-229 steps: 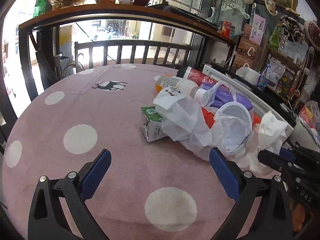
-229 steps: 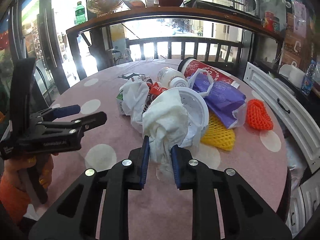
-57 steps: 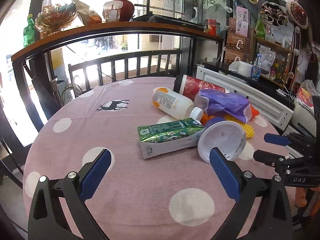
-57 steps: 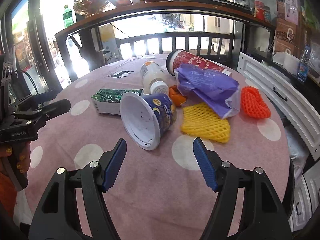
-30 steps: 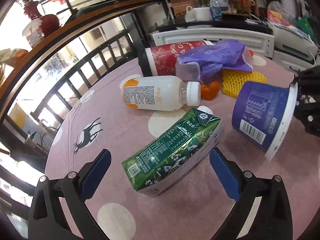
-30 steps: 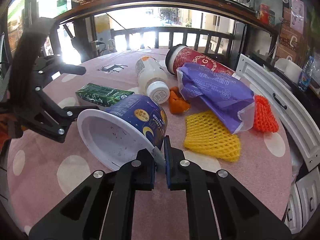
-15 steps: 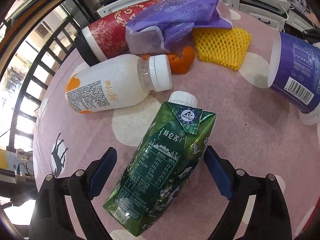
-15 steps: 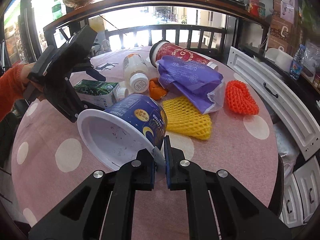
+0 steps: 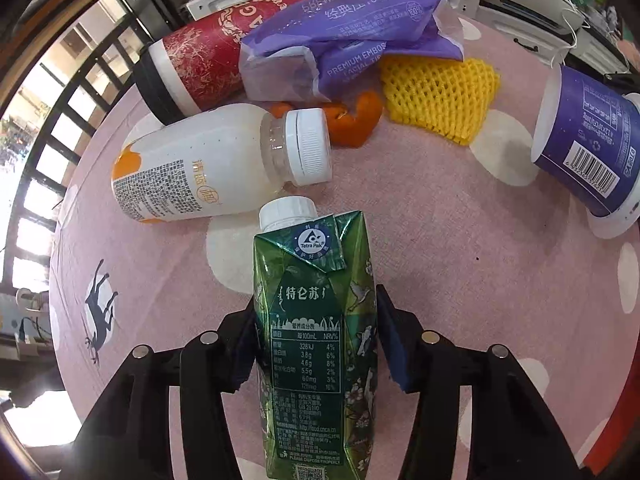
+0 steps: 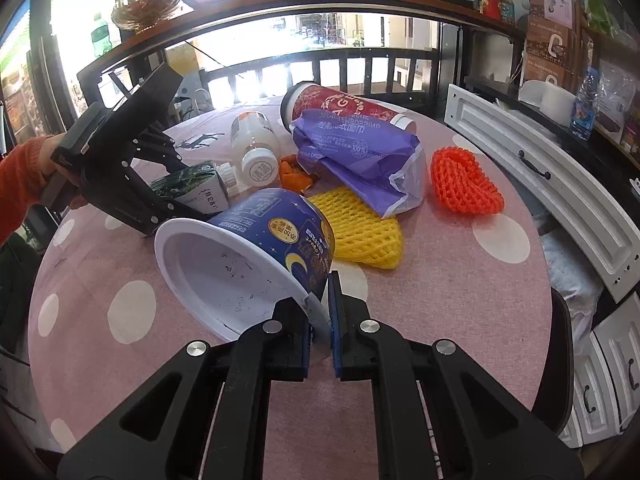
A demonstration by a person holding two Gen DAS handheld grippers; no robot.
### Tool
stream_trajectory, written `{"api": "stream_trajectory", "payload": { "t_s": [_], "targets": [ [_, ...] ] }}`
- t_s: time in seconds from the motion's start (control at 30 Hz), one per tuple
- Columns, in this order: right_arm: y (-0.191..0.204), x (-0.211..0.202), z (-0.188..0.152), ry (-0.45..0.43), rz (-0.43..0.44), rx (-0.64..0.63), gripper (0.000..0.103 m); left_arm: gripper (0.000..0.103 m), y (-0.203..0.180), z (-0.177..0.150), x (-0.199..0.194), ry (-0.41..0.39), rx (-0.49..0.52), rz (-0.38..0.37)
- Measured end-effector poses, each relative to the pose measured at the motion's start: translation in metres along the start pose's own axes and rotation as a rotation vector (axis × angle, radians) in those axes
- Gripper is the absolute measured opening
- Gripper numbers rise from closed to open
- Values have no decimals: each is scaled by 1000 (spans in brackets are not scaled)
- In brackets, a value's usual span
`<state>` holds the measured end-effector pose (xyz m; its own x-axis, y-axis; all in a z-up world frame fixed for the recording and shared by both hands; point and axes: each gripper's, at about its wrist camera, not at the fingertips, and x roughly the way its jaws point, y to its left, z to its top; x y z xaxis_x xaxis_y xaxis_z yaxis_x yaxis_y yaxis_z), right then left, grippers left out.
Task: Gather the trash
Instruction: 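Grasp the blue yogurt cup with the right tool while the left tool grasps the green carton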
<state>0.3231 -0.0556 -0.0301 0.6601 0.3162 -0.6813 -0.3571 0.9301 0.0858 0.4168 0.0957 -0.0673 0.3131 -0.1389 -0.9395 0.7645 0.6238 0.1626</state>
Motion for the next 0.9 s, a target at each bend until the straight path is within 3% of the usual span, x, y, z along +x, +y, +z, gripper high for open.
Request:
{"api": "stream_trajectory", "payload": {
  "t_s": [0.13,0.3,0.5,0.8,0.9],
  "targets": [
    [-2,-2,-2,-2,11,1,8,52,-9,-11,-8,-54,-38,56],
    [-6,-8,-7,-9,15,3,8,52,-23,-24,-38,-229,-179,97],
    [-15,-17,-15,-23,20,13,8,52,-46,-34,-69,-413,-384,31],
    [-44,-45,-28,-68,-4,53,8,52,-89,-21,-77,-525,-472,13],
    [-63,-58,-34,-88,-26,80,8,52,-106,-9,-79,-546,-482,-43]
  ]
}}
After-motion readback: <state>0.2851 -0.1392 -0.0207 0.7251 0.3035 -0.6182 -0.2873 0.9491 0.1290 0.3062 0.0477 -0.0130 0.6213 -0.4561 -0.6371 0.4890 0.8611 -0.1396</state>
